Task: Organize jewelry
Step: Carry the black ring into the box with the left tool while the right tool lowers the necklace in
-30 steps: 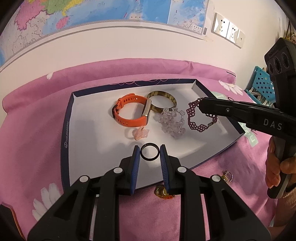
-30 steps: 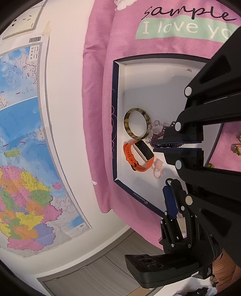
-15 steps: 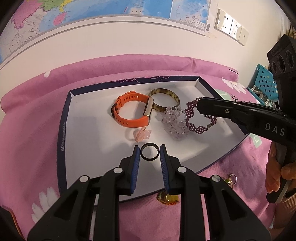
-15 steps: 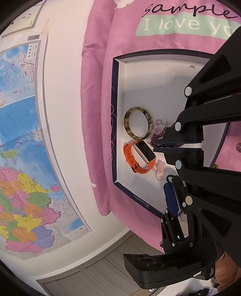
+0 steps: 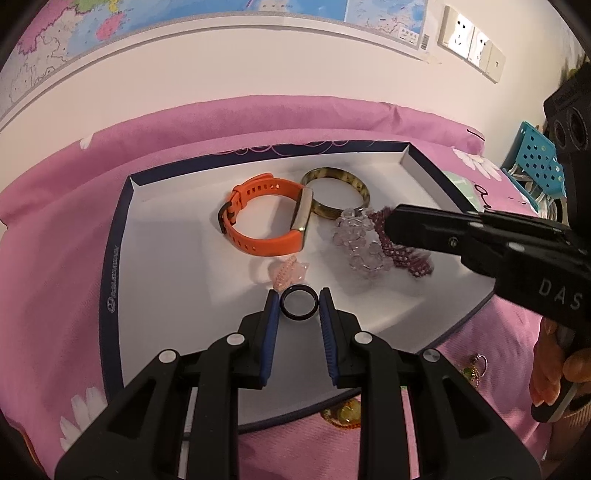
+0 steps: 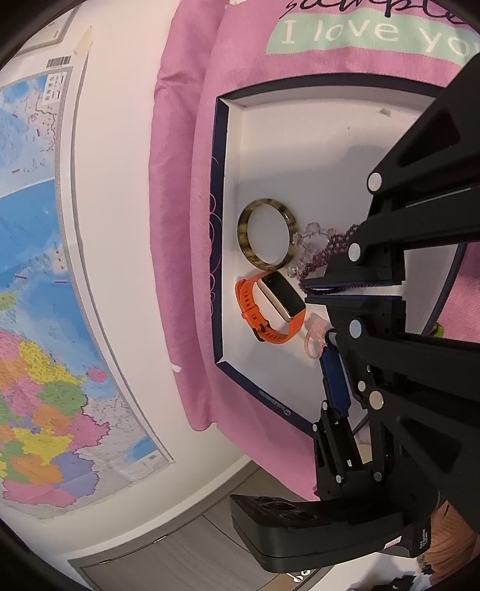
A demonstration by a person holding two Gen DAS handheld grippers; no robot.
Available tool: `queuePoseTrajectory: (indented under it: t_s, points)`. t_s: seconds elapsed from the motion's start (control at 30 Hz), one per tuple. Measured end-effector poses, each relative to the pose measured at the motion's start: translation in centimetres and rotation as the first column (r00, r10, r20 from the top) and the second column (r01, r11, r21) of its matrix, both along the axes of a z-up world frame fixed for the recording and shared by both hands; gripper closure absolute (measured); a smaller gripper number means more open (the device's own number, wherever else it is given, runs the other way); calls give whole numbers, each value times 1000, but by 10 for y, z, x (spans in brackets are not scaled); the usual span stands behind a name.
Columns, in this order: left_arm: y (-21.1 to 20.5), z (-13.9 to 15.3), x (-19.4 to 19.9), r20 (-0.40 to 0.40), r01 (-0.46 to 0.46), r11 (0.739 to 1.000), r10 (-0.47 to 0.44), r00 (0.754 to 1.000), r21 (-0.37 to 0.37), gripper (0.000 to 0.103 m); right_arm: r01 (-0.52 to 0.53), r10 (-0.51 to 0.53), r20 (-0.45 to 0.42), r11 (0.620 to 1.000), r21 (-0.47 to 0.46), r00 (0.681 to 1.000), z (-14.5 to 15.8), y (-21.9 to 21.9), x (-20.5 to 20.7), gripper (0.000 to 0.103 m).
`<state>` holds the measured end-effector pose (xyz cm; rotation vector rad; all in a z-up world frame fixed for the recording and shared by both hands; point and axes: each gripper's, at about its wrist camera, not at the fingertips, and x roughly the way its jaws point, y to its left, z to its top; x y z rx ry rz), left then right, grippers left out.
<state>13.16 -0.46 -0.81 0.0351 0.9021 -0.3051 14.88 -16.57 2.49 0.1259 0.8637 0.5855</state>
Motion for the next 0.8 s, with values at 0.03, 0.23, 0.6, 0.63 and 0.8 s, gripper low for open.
queuePoseTrajectory:
  t_s: [0.03, 0.23, 0.6, 0.63, 0.8]
  points:
    - [0, 0, 1, 1, -3, 1000, 3, 1000, 1, 80, -3, 3, -3, 1000, 0, 1000, -1, 1, 0, 99]
    - [1, -1, 3, 1, -10, 1000, 10, 1000, 0, 80, -17, 17, -15, 1000, -9, 1000, -6, 7, 1, 98]
    - [10, 14, -13, 56, -17, 1000, 18, 998, -19, 77, -5, 5, -1, 1000, 12, 1000, 5, -12, -11, 85]
    - [13, 17, -18, 70, -18, 1000, 20, 997, -24, 75, -9, 9, 0, 1000, 13, 1000, 6, -13, -13, 84]
    - [22, 32, -38, 116, -16, 999, 21, 993, -44, 74, -26, 26, 12, 1000, 16, 1000, 12, -23, -28, 79]
